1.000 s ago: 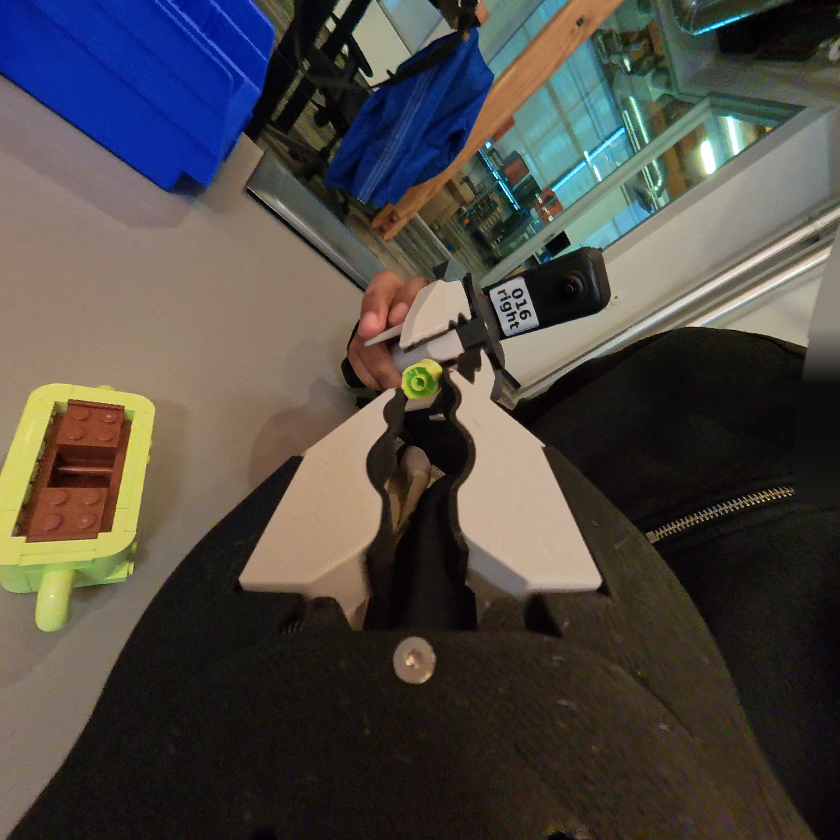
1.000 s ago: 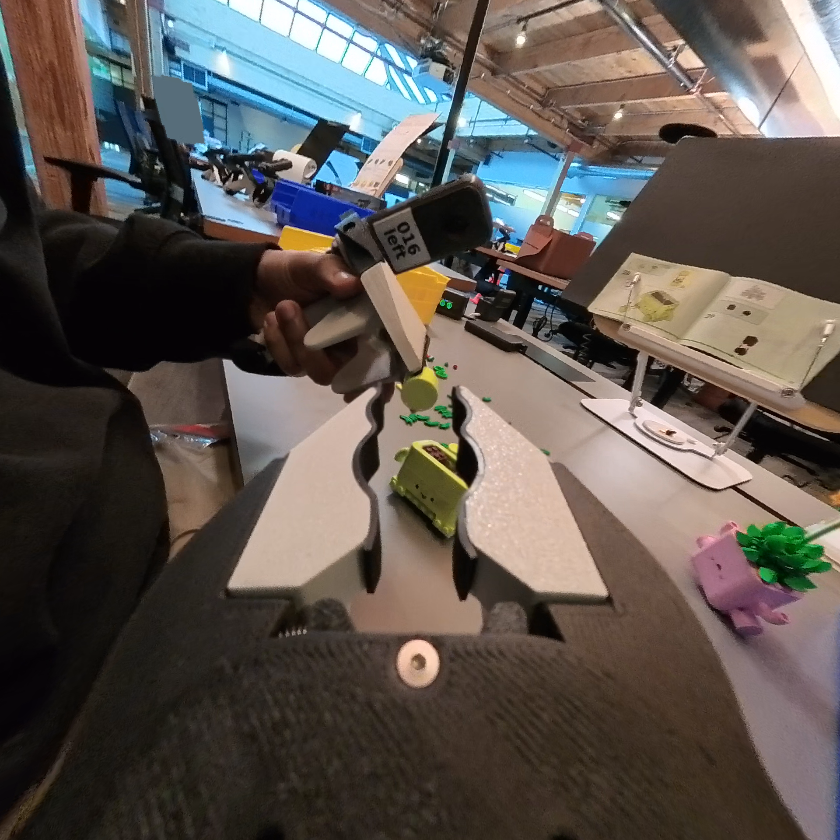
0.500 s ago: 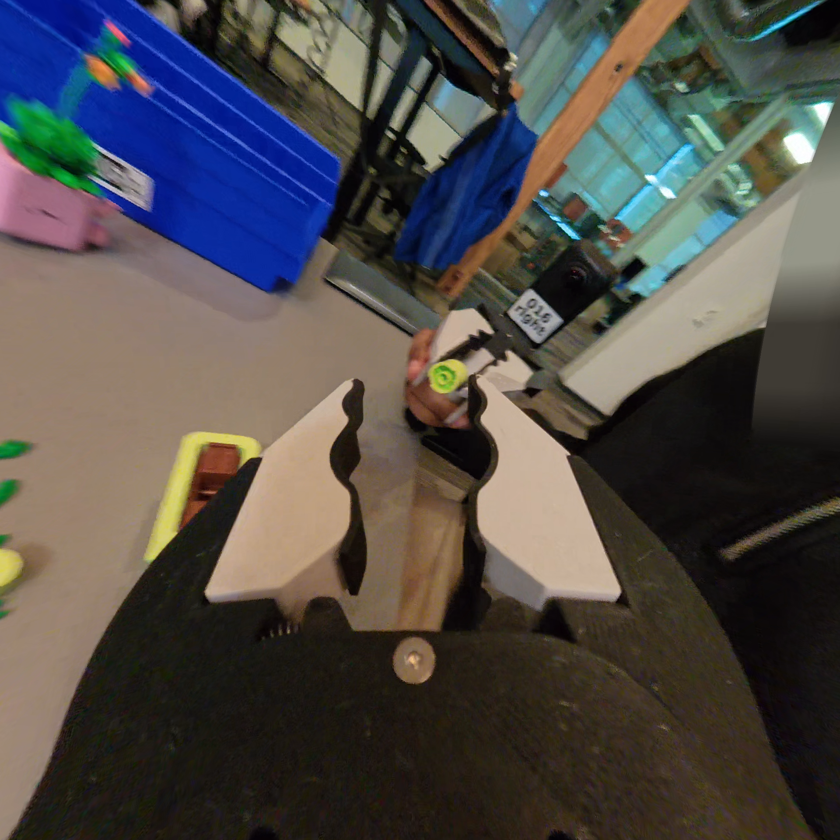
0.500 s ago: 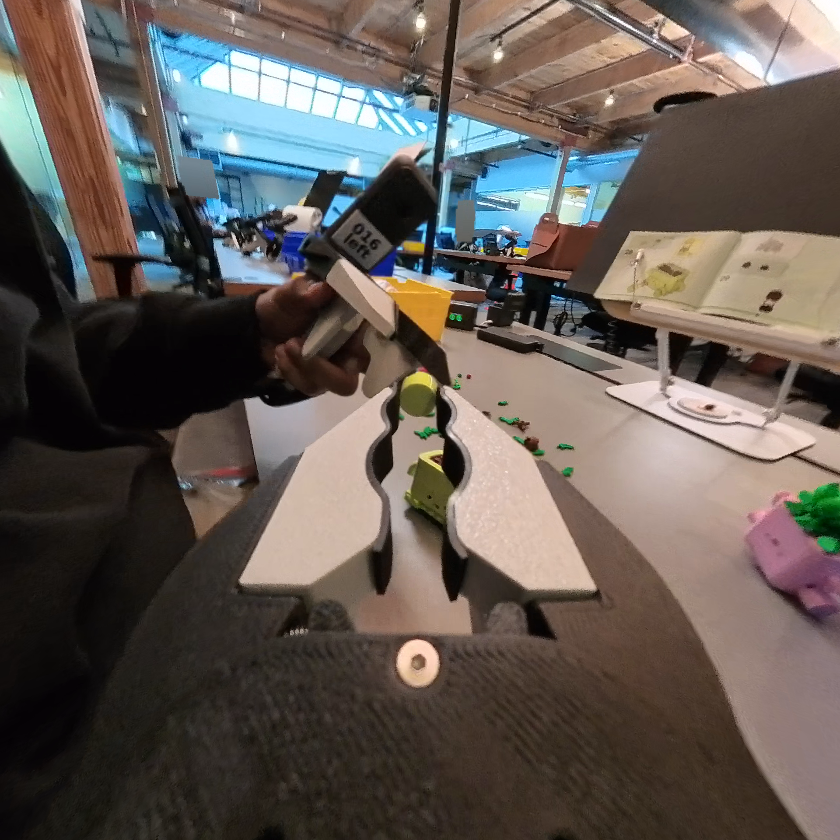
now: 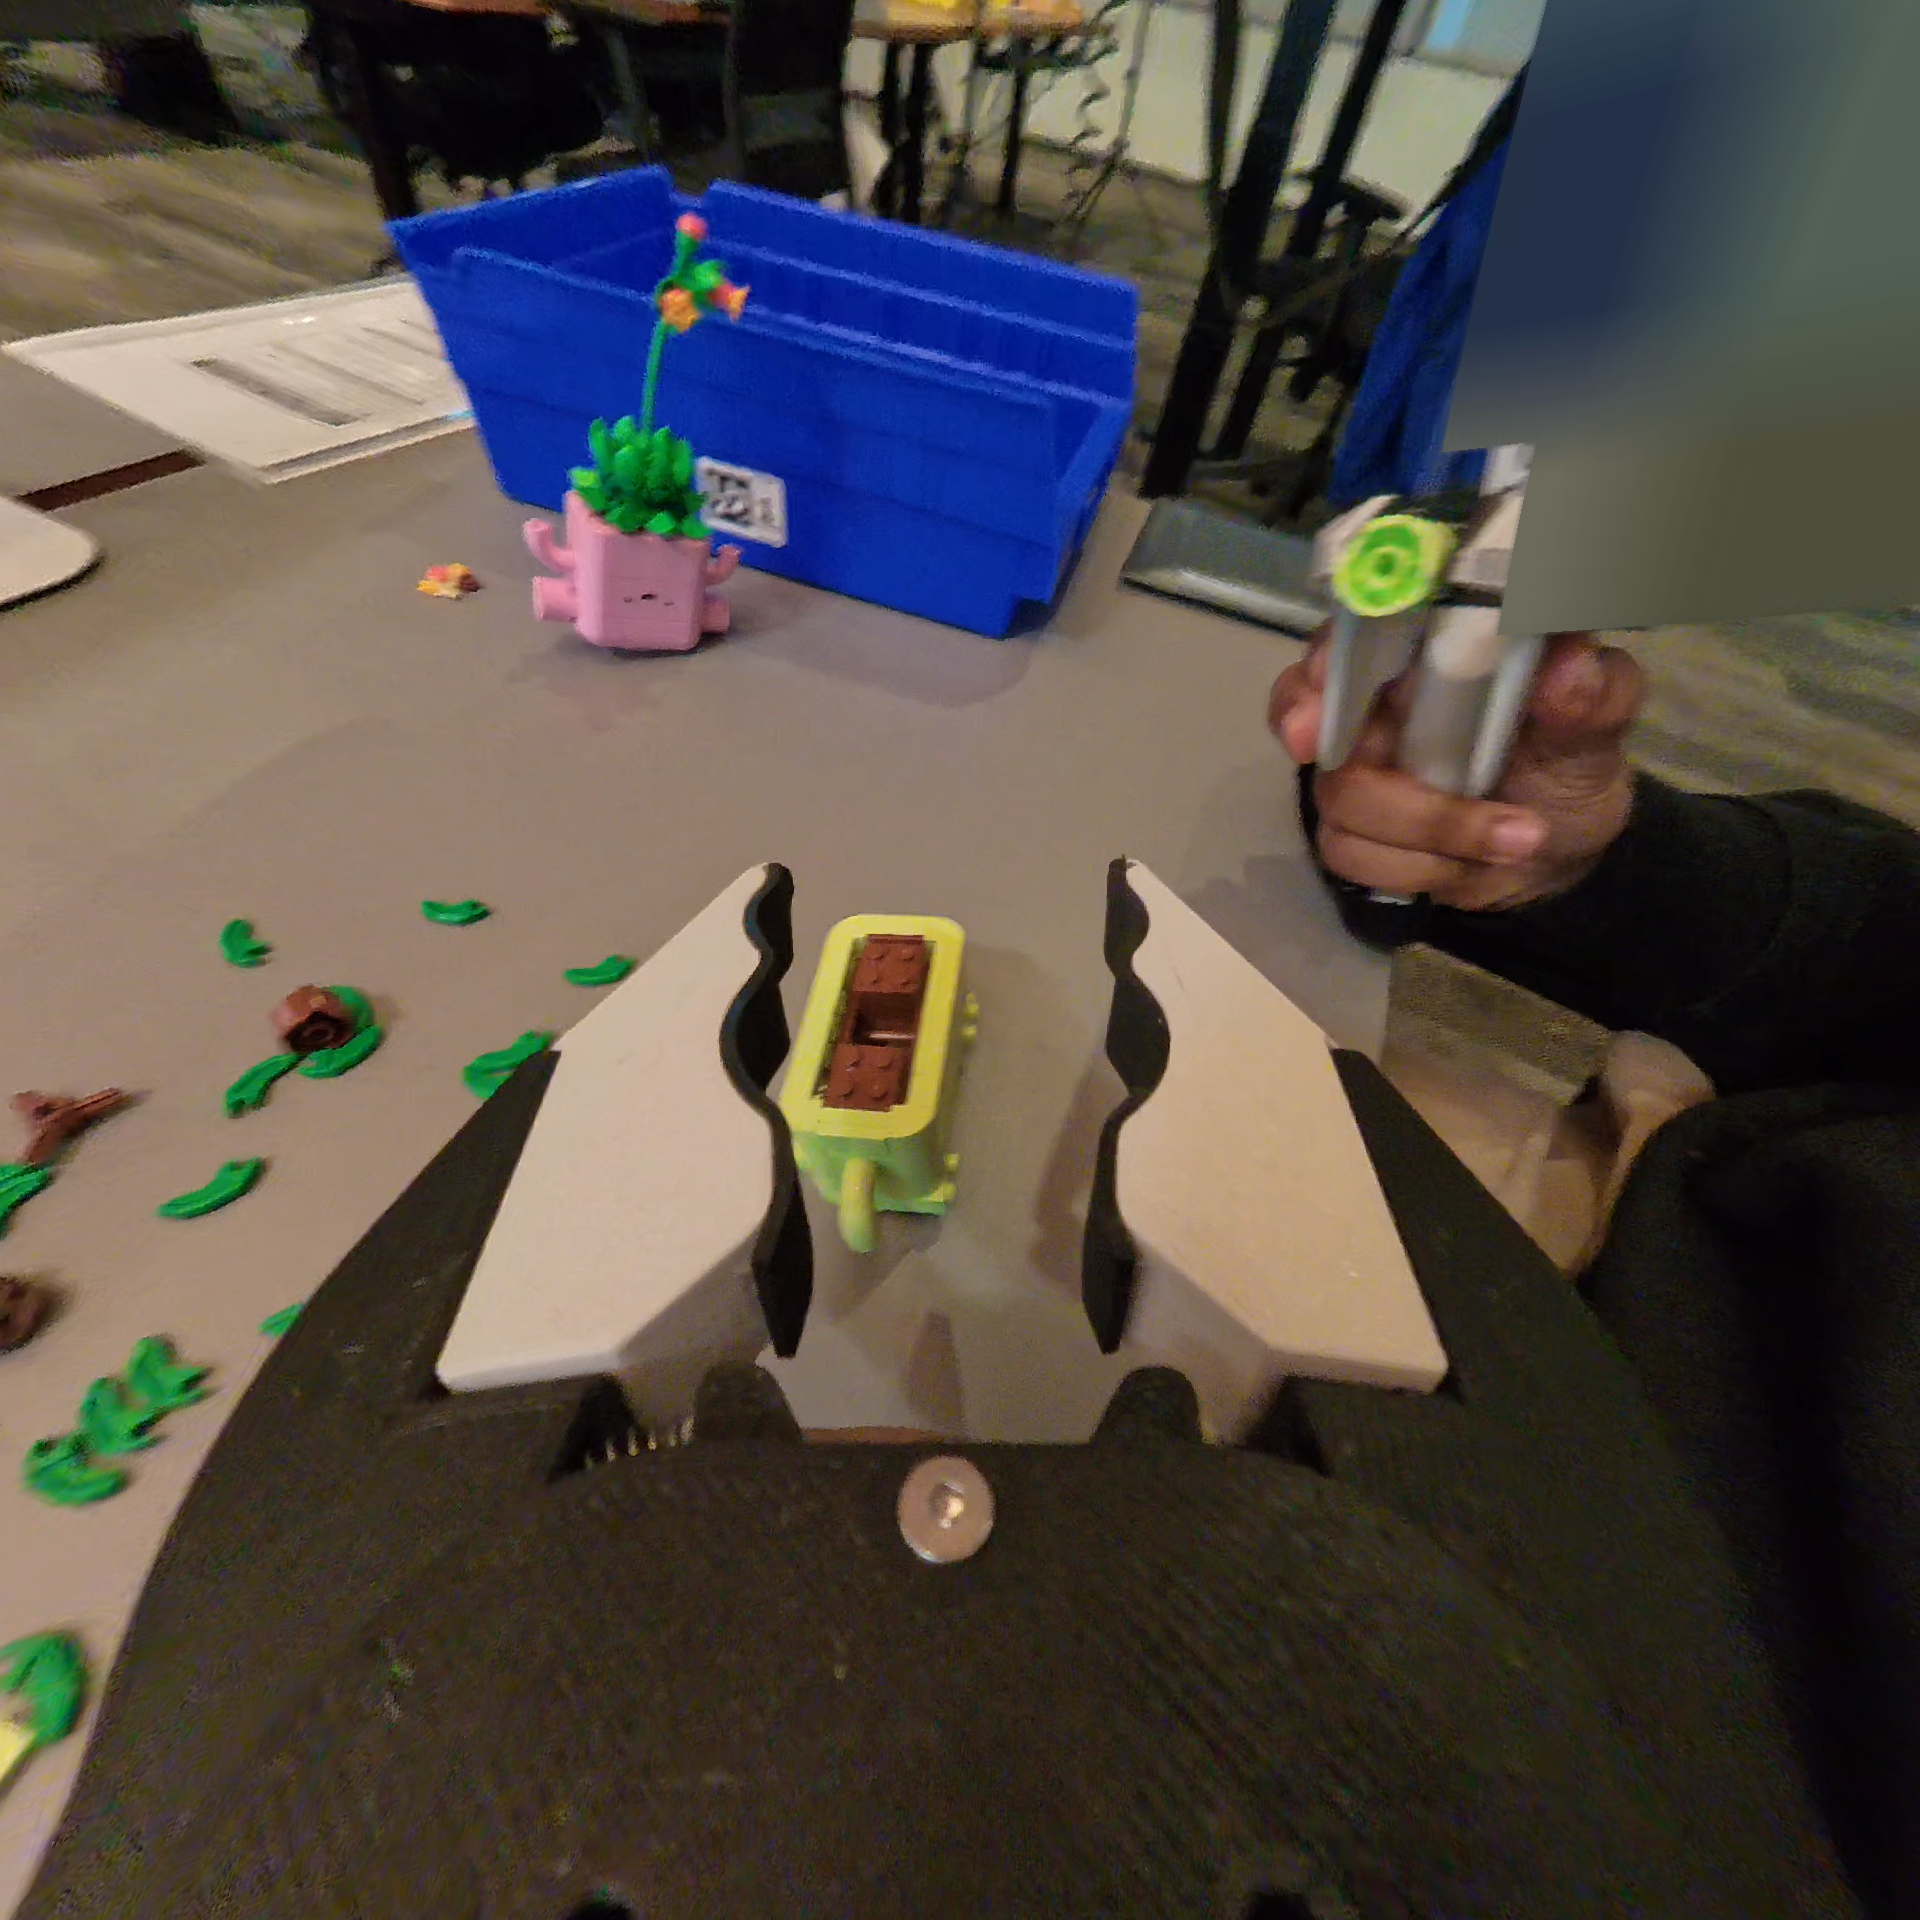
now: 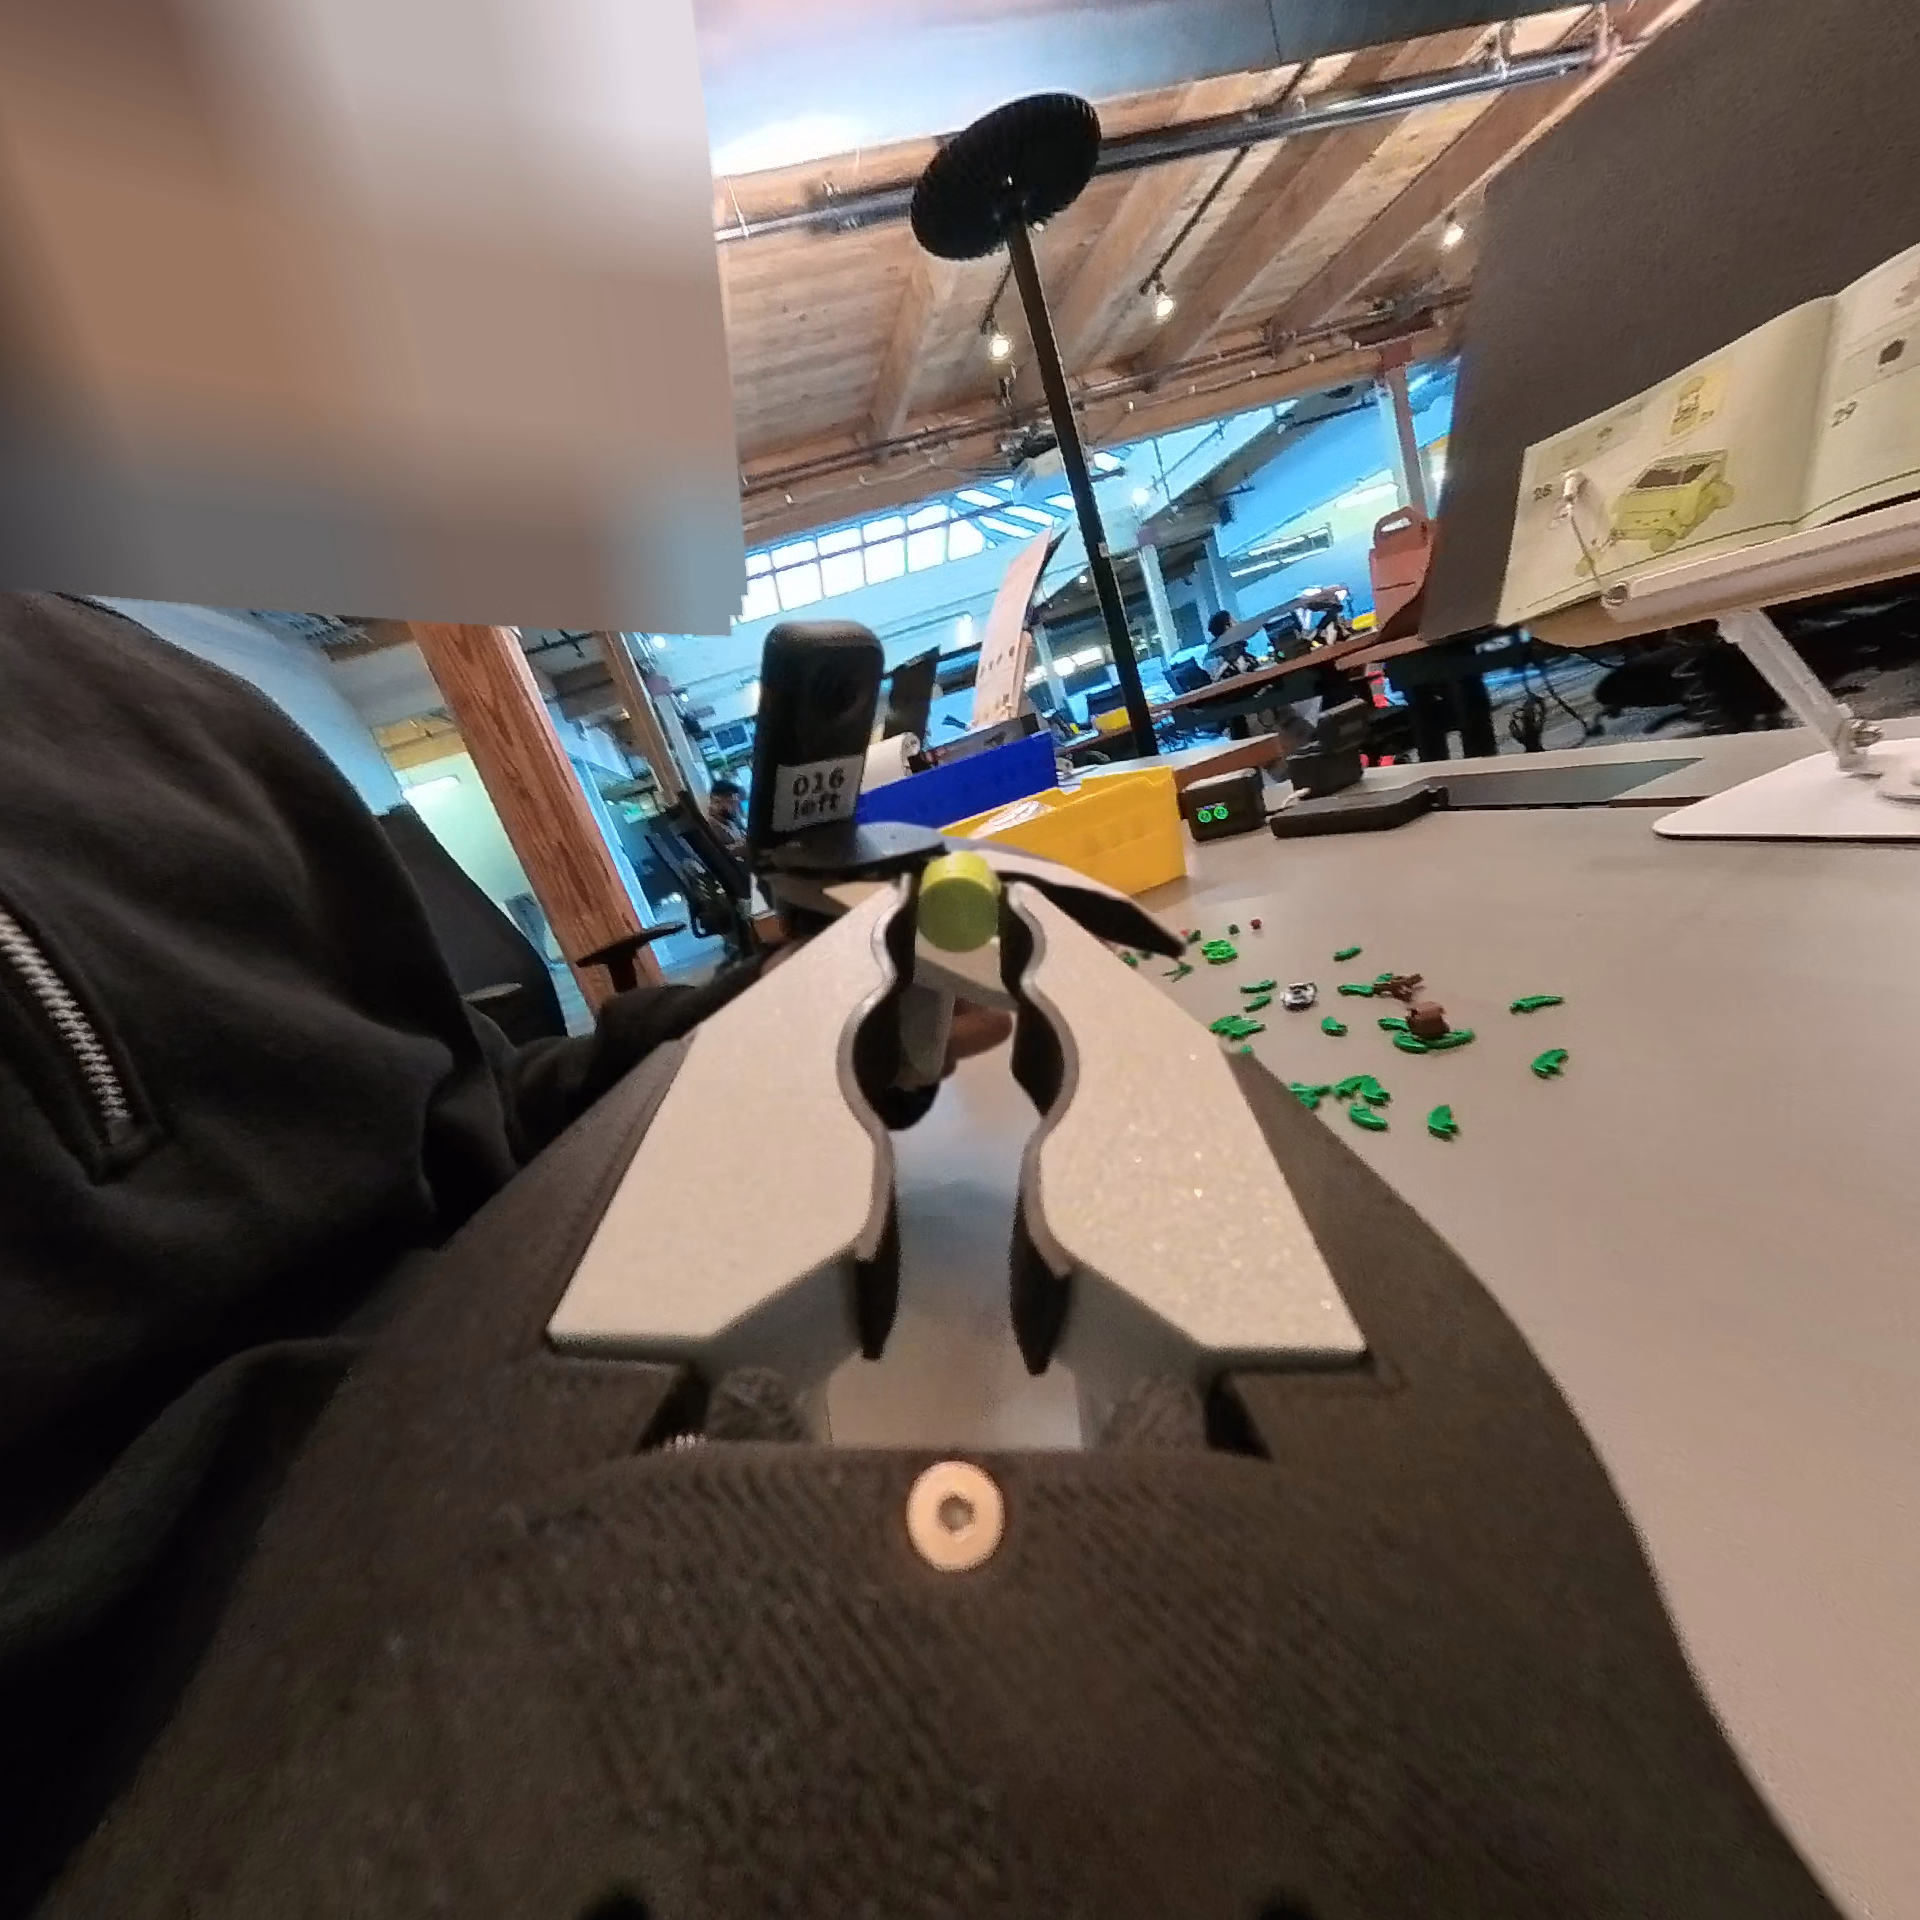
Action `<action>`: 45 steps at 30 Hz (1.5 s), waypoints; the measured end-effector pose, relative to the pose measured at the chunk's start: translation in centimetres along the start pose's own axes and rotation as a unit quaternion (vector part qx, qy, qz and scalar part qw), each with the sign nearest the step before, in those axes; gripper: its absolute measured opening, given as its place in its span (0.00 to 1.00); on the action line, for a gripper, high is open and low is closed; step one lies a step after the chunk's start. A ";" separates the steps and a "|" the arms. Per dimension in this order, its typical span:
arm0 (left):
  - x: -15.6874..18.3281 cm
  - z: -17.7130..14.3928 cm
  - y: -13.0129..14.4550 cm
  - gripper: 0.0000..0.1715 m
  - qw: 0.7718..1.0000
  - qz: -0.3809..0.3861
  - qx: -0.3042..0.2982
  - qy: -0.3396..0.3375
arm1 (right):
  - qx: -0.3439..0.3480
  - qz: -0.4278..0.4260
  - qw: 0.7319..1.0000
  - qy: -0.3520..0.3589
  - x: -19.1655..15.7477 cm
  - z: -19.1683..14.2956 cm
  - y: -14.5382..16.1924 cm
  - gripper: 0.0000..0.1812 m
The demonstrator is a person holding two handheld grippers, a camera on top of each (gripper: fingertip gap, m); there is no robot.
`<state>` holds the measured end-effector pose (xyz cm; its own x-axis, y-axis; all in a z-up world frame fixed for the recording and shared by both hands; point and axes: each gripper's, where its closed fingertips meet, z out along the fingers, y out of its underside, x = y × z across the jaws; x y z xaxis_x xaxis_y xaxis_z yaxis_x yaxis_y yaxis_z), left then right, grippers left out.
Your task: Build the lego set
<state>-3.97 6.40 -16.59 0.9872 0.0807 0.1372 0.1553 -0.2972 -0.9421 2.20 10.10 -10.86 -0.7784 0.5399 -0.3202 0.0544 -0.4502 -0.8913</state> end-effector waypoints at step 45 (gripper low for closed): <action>-2.6 -0.8 2.8 0.42 0.998 -0.058 0.001 0.000 | -0.093 -0.103 0.989 0.055 0.9 1.2 3.2 0.08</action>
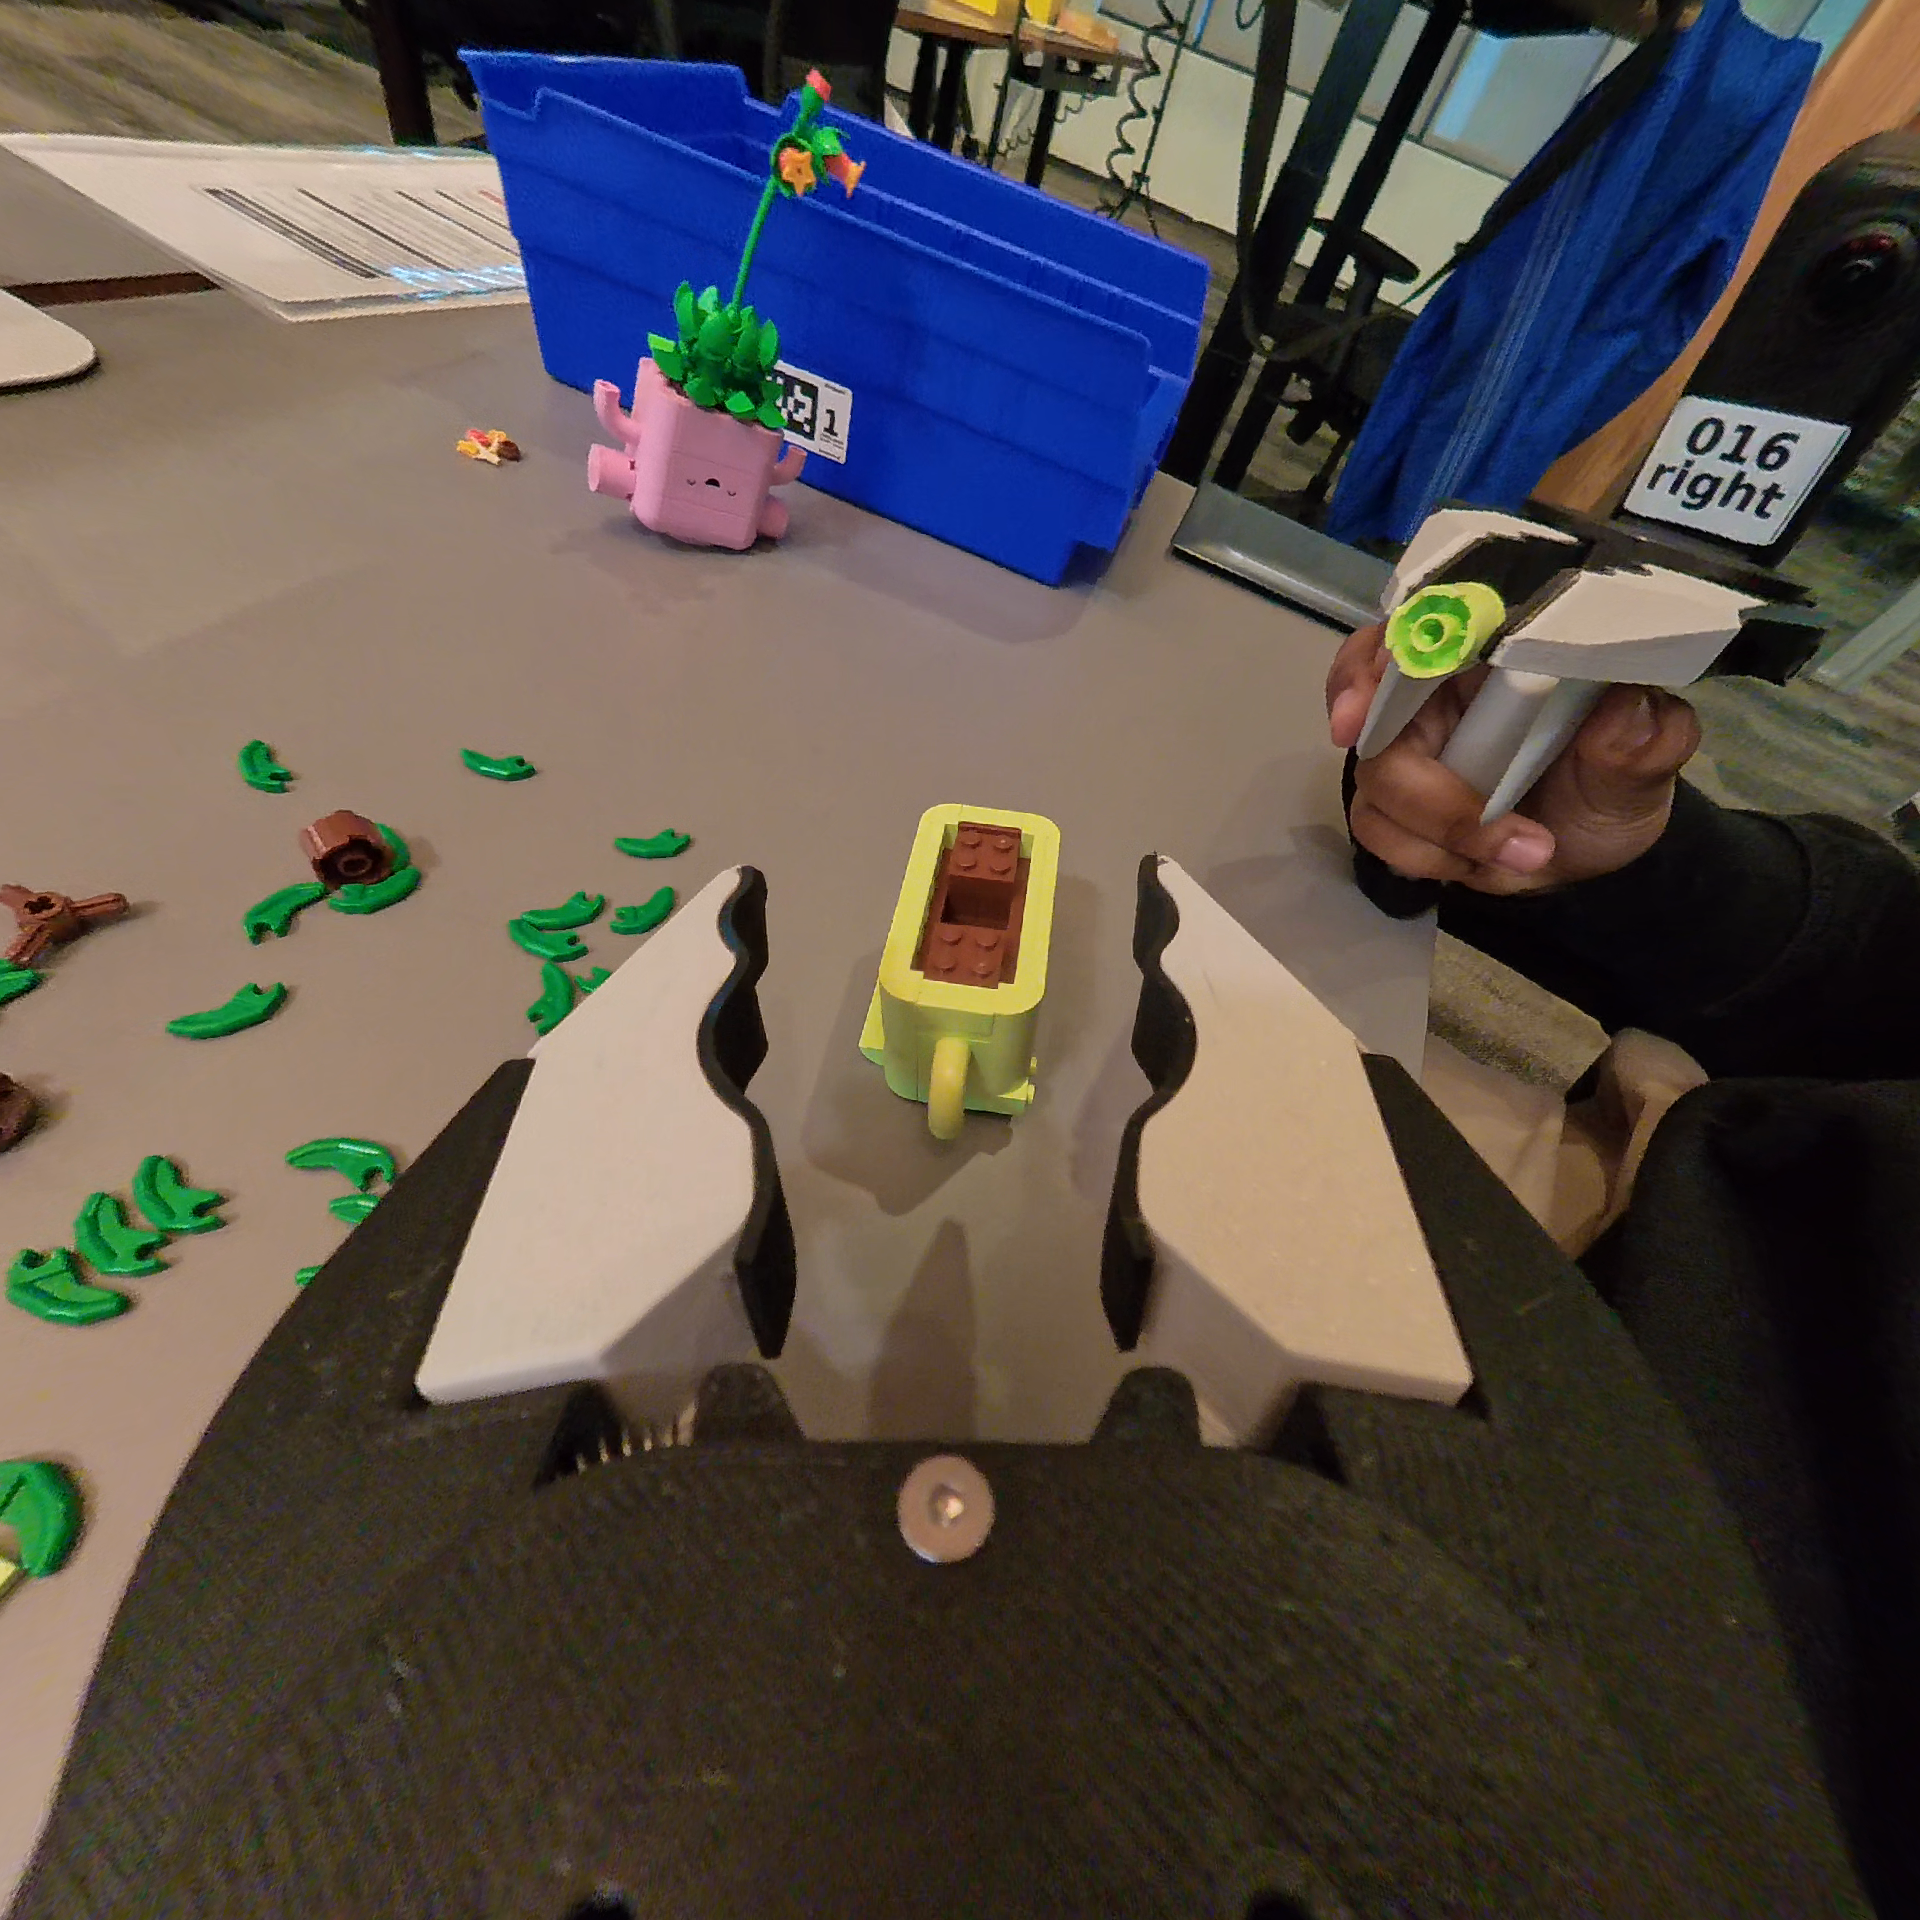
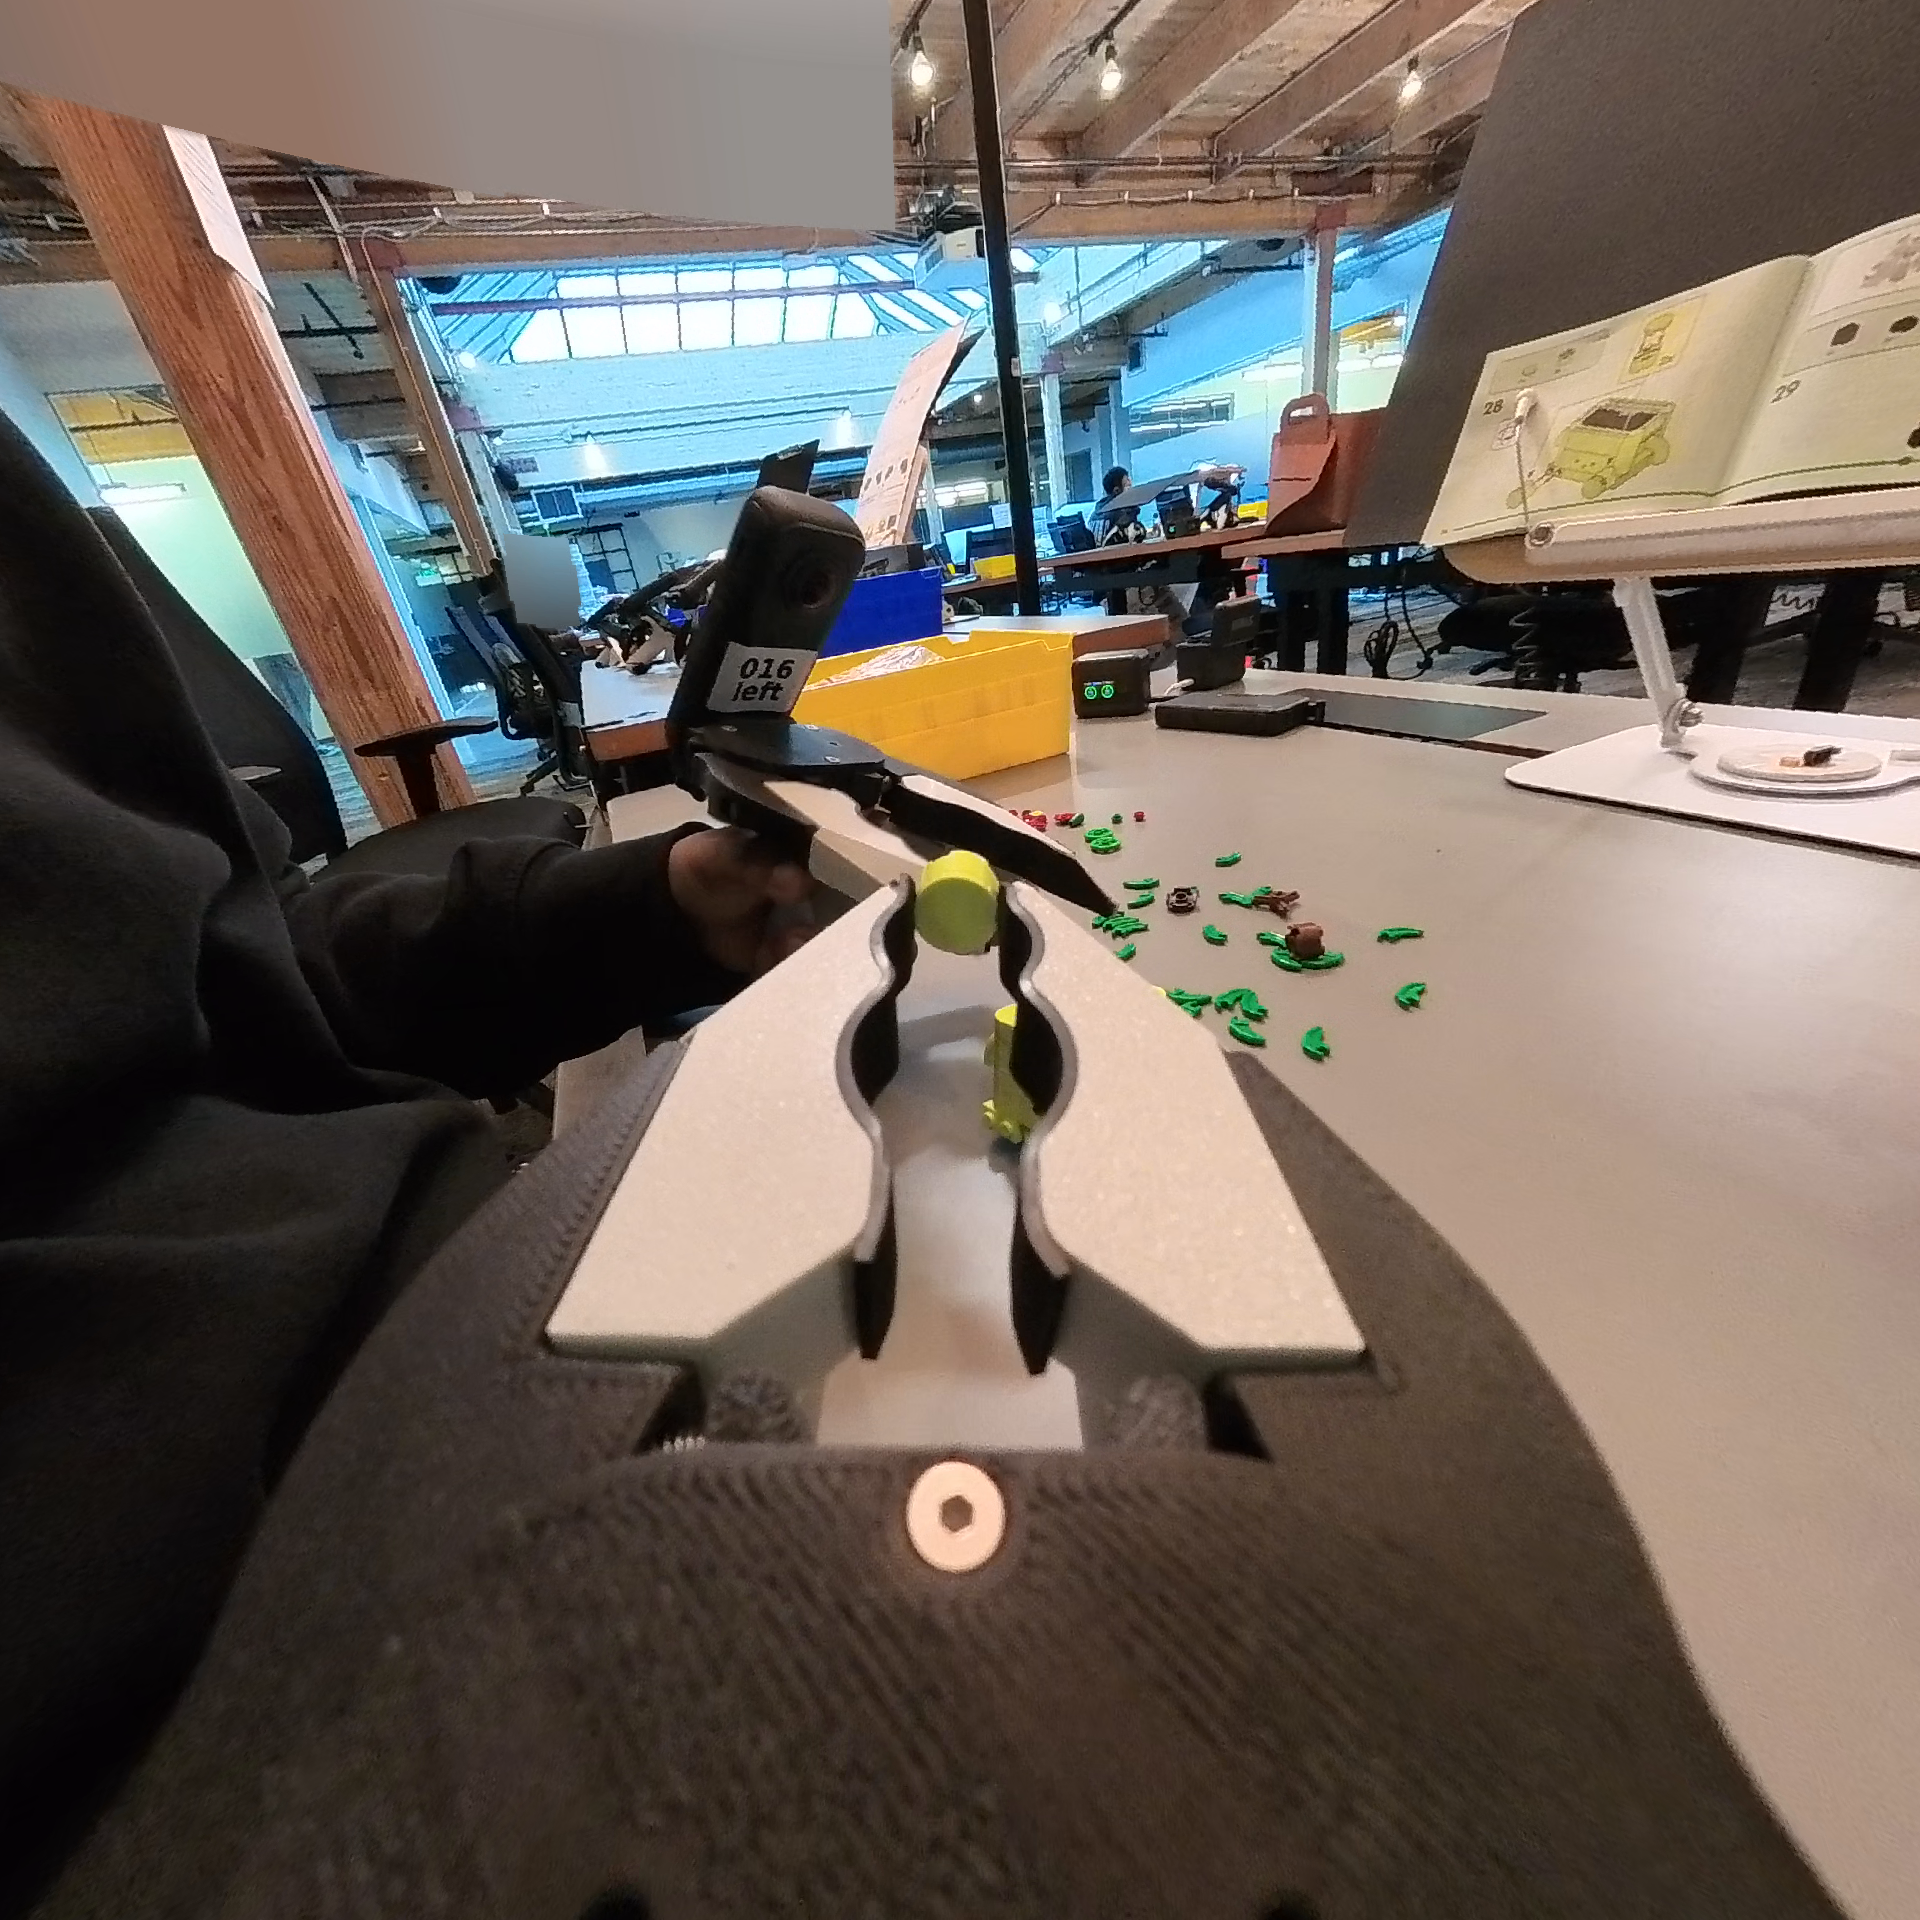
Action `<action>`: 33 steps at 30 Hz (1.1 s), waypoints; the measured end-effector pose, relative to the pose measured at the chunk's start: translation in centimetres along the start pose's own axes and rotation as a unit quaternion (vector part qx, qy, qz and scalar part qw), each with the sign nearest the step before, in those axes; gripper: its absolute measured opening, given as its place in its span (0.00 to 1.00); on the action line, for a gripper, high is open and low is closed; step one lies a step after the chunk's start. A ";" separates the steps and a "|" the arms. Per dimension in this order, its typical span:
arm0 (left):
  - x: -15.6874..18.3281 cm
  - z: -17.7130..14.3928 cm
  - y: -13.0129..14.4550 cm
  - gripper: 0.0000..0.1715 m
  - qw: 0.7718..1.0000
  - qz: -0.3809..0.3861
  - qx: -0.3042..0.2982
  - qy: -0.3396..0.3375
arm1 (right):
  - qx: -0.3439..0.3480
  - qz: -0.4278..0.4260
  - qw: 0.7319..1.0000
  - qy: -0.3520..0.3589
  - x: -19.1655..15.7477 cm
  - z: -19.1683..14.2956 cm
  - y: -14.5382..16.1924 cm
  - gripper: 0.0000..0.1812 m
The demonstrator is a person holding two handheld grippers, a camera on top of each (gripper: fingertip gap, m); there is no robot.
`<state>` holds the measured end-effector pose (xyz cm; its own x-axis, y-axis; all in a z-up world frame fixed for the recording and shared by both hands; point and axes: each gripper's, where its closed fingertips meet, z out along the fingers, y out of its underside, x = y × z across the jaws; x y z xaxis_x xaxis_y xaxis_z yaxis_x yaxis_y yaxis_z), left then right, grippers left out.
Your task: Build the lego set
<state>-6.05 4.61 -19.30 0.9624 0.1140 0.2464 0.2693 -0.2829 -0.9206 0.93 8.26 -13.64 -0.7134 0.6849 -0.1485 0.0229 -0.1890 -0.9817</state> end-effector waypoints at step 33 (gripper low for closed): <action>-0.3 2.8 4.5 0.23 0.985 -0.021 -0.170 0.003 | -0.064 -0.019 0.997 0.048 0.9 0.9 1.7 0.08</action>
<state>-5.27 5.98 -24.36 0.9504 0.1261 0.2845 0.3033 -0.5802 -0.7559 -0.28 7.97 -15.31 -0.6459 0.7546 -0.1155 0.0903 -0.0747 -0.9931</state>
